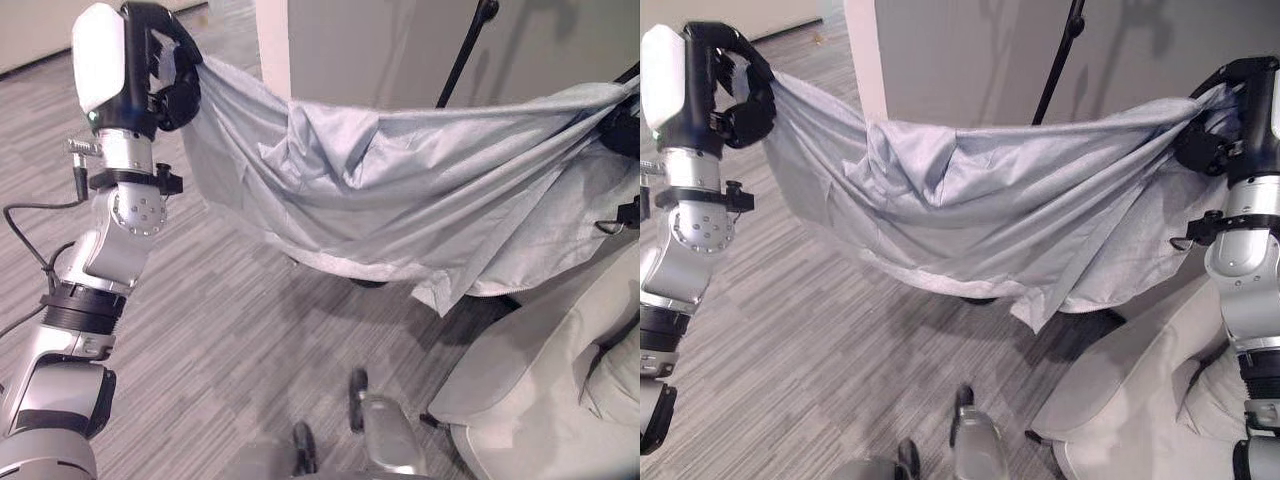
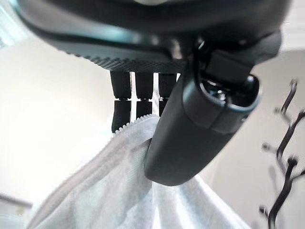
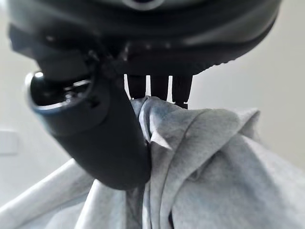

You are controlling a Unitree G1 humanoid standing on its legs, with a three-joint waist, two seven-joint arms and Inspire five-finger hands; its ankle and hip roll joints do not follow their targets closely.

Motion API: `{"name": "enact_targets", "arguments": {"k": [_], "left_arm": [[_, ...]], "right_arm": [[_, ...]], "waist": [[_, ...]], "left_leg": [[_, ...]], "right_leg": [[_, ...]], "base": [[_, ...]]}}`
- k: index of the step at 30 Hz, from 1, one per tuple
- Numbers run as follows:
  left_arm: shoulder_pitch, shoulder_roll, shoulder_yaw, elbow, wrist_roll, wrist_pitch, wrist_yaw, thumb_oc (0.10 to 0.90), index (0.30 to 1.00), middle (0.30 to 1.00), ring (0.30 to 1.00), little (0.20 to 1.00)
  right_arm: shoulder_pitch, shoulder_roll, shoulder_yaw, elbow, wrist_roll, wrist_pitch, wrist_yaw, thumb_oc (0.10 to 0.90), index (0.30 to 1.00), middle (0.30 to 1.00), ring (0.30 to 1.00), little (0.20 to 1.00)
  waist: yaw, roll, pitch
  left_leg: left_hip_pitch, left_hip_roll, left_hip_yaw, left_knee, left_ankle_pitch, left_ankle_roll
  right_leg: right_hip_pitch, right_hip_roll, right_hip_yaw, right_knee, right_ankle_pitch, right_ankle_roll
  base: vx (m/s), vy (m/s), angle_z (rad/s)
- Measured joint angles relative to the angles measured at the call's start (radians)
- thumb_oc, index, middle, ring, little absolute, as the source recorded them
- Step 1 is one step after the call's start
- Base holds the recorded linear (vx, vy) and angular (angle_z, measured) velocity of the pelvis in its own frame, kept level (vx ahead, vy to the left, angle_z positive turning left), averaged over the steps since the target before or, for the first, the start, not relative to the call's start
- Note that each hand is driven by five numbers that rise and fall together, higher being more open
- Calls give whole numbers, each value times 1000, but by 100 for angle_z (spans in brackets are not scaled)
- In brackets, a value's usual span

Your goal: Hang the clothes on the sofa on the clothes rack.

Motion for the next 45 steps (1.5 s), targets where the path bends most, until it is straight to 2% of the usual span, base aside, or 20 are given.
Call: {"name": "enact_targets", "arguments": {"k": [2, 5, 6, 9, 10, 11, 13, 15, 17, 18, 19, 20, 21, 22, 23, 29, 38, 42, 43, 45], "left_arm": [[-3, -2, 5, -28, 1, -5, -1, 400, 300, 300, 300, 300], [-2, -49, 5, -49, 1, -5, -6, 400, 300, 300, 300, 300], [6, -69, 10, -58, 0, -8, -8, 400, 300, 300, 300, 300], [17, -69, 9, -95, 1, -9, -26, 400, 300, 300, 300, 300], [22, -67, 13, -127, 1, -11, -27, 400, 300, 300, 300, 300], [25, -63, 25, -175, 1, -13, -26, 400, 300, 300, 300, 300], [27, -57, 36, -229, -2, -17, -23, 400, 300, 300, 300, 300], [29, -43, 48, -271, -6, -34, -21, 400, 300, 300, 300, 300], [39, -19, 60, -304, -7, -38, -16, 400, 300, 300, 300, 300], [35, -11, 61, -309, -7, -41, -10, 400, 300, 300, 300, 300], [40, -5, 62, -308, -6, -54, 7, 400, 300, 300, 300, 300], [47, 8, 62, -306, -6, -57, 23, 400, 300, 300, 300, 300], [64, 10, 82, -316, -10, -74, 50, 400, 300, 300, 300, 300], [105, 13, 91, -348, -3, -95, 59, 400, 300, 300, 300, 300], [119, 8, 89, -356, -4, -99, 64, 400, 300, 300, 300, 300], [133, 19, 183, -394, -3, -84, 59, 400, 300, 300, 300, 300], [162, 21, 260, -411, -7, -72, 73, 400, 300, 300, 300, 300], [182, 23, 283, -414, -7, -69, 78, 400, 300, 300, 300, 300], [189, 24, 294, -414, -7, -67, 79, 400, 300, 300, 300, 300], [189, 22, 306, -412, -7, -58, 84, 400, 300, 300, 300, 300]], "right_arm": [[4, 0, -36, 2, -1, -1, -2, 400, 300, 300, 300, 300], [-3, 0, -82, 12, -1, 1, -7, 400, 300, 300, 300, 300], [-7, -3, -79, 22, -2, 2, -8, 400, 300, 300, 300, 300], [-3, -2, -63, 39, -1, 12, -8, 400, 300, 300, 300, 300], [-2, -2, -71, 40, -1, 13, -9, 400, 300, 300, 300, 300], [-11, -4, -71, 39, -1, 14, -9, 400, 300, 300, 300, 300], [-20, -2, -69, 36, -1, 10, -10, 400, 300, 300, 300, 300], [-39, 6, -66, 31, -1, 12, -11, 400, 300, 300, 300, 300], [-56, 7, -68, 24, -2, 11, -20, 400, 300, 300, 300, 300], [-67, 7, -66, 24, -2, 11, -22, 400, 300, 300, 300, 300], [-79, 6, -56, 24, -2, 13, -26, 400, 300, 300, 300, 300], [-113, 6, -38, 26, -2, 15, -32, 400, 300, 300, 300, 300], [-146, -4, -21, 27, -2, 15, -35, 400, 300, 300, 300, 300], [-158, 19, -13, 28, -1, 12, -54, 400, 300, 300, 300, 300], [-157, 25, -5, 28, 1, 16, -58, 400, 300, 300, 300, 300], [-144, 26, -12, -4, -2, 9, -48, 400, 300, 300, 300, 300], [-128, 49, 3, -1, -1, 8, -36, 400, 300, 300, 300, 300], [-122, 129, 15, 1, -2, 8, -27, 400, 300, 300, 300, 300], [-124, 136, 13, 1, -2, 8, -27, 400, 300, 300, 300, 300], [-125, 138, 17, 1, -2, 8, -25, 400, 300, 300, 300, 300]], "waist": [[-15, 3, -3], [-23, 53, -27], [-11, 66, -27], [18, 58, -27], [29, 56, -27], [64, 50, -25], [118, 29, -13], [125, -28, 14], [155, -51, 18], [161, -39, 14], [161, -13, -2], [178, 21, -18], [190, 66, -22], [199, 87, -6], [194, 88, -10], [182, 69, -16], [251, 38, -17], [299, 14, -11], [317, 11, -12], [333, 13, -12]], "left_leg": [[63, -16, -15, -58, -3, -8], [111, -3, -54, -82, -23, -42], [149, 4, -49, -67, -30, -81], [116, 26, 2, 143, -39, -223], [94, 68, 38, 212, -55, -225], [42, 99, 11, 352, -21, -261], [-51, 121, -6, 535, -39, -260], [-174, 126, -18, 591, -68, -247], [-199, 106, -53, 349, -36, -210], [-201, 117, -82, 226, 22, -193], [-185, 100, -209, 22, 114, -184], [-169, 85, -350, -122, 145, -174], [-165, 93, -391, -149, 190, -173], [-145, 90, -387, -101, 270, -175], [-145, 87, -381, -91, 257, -184], [-84, 8, -338, -144, 248, -146], [-35, 41, -249, -157, 231, -118], [3, 93, -167, -155, 205, -110], [7, 104, -140, -153, 191, -101], [2, 120, -120, -136, 177, -104]], "right_leg": [[44, 51, -41, -99, 45, -44], [102, 100, -3, -157, 154, -187], [150, 107, -3, -173, 220, -254], [256, 98, 47, -214, 177, -276], [283, 102, 65, -216, 159, -268], [298, 107, 120, -209, 131, -244], [330, 104, 194, -214, 95, -261], [391, 45, 228, -215, 92, -249], [403, 11, 270, -206, 85, -226], [407, 15, 278, -194, 77, -195], [405, 18, 309, -173, 45, -146], [379, 35, 367, -158, 34, -131], [372, 67, 387, -150, 21, -86], [394, 65, 421, -136, -4, -36], [386, 64, 411, -114, -14, -25], [389, 29, 387, -95, -42, -32], [422, 64, 432, -150, -10, -22], [393, 65, 284, -90, -33, -57], [389, 17, 158, -77, -36, -69], [390, -41, 126, -32, -38, -73]], "base": [[490, -70, 15], [403, -107, 24], [329, -176, -15], [241, -188, -12], [242, -183, -34], [160, -139, -73], [135, -51, -85], [192, 69, -51], [95, 68, -88], [168, 32, -110], [171, 42, -129], [166, 29, -140], [73, 46, -161], [76, 35, -109], [69, 60, -80], [91, 98, -18], [-18, 50, -28], [-24, -112, -70], [14, -238, -46], [59, -280, -43]]}}
